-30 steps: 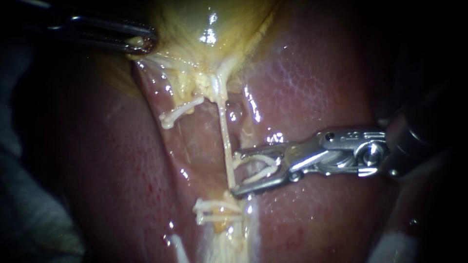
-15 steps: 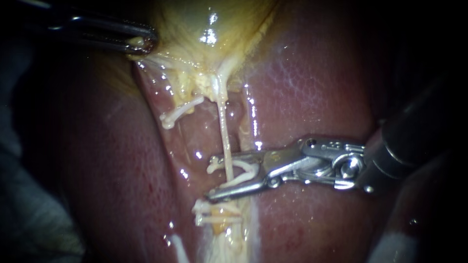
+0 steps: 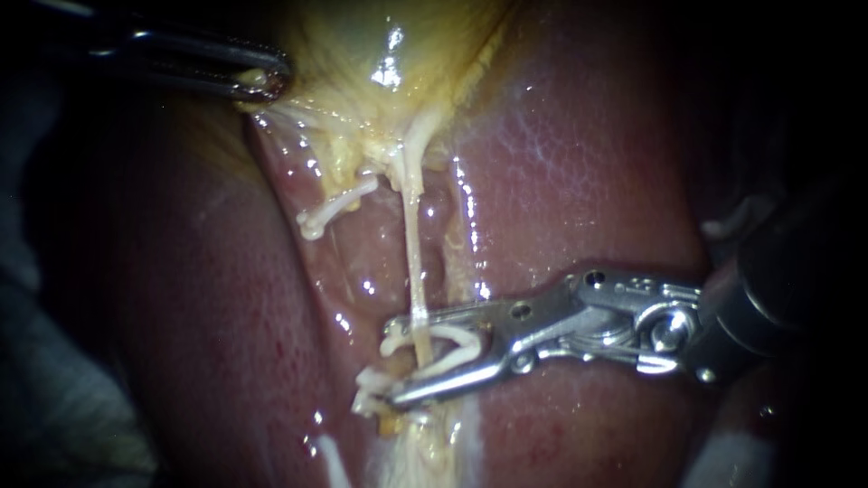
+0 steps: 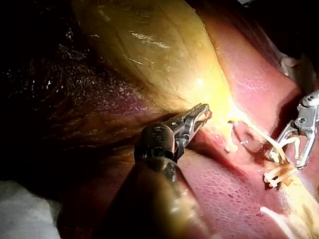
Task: Clipping first clip right tube
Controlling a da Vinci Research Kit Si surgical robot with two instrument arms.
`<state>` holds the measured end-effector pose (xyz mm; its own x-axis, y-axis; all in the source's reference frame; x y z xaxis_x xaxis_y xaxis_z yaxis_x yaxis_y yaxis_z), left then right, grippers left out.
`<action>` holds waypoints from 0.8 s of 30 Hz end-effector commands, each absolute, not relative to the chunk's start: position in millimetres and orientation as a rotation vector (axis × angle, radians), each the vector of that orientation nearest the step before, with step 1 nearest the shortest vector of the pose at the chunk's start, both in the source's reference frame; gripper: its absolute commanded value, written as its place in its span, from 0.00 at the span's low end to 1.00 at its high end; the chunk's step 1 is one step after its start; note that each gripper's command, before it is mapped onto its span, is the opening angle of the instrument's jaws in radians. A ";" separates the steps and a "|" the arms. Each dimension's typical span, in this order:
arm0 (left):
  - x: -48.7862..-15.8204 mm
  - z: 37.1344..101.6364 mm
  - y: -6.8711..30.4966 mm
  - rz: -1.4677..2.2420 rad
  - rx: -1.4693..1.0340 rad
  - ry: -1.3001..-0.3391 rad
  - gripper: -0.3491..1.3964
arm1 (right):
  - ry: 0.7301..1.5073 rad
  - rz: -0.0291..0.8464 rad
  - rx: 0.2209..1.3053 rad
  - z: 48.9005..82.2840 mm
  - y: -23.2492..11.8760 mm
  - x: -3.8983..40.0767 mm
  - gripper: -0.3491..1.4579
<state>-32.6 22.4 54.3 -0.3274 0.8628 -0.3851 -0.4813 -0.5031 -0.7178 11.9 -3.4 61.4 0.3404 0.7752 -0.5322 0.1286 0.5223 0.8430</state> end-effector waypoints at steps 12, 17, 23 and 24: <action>-32.7 54.3 22.4 1.934 -0.962 -0.616 0.00 | 1.141 0.589 0.995 60.9 -2.6 11.6 0.13; -32.7 54.3 22.4 1.934 -0.962 -0.616 0.00 | 1.102 0.655 1.044 60.8 -2.7 11.3 0.00; -32.7 54.3 22.4 1.934 -0.962 -0.616 0.00 | 1.106 0.674 1.033 60.9 -2.7 10.8 0.00; -32.7 54.3 22.4 1.934 -0.962 -0.616 0.00 | 1.104 0.673 1.032 60.9 -2.7 10.7 0.00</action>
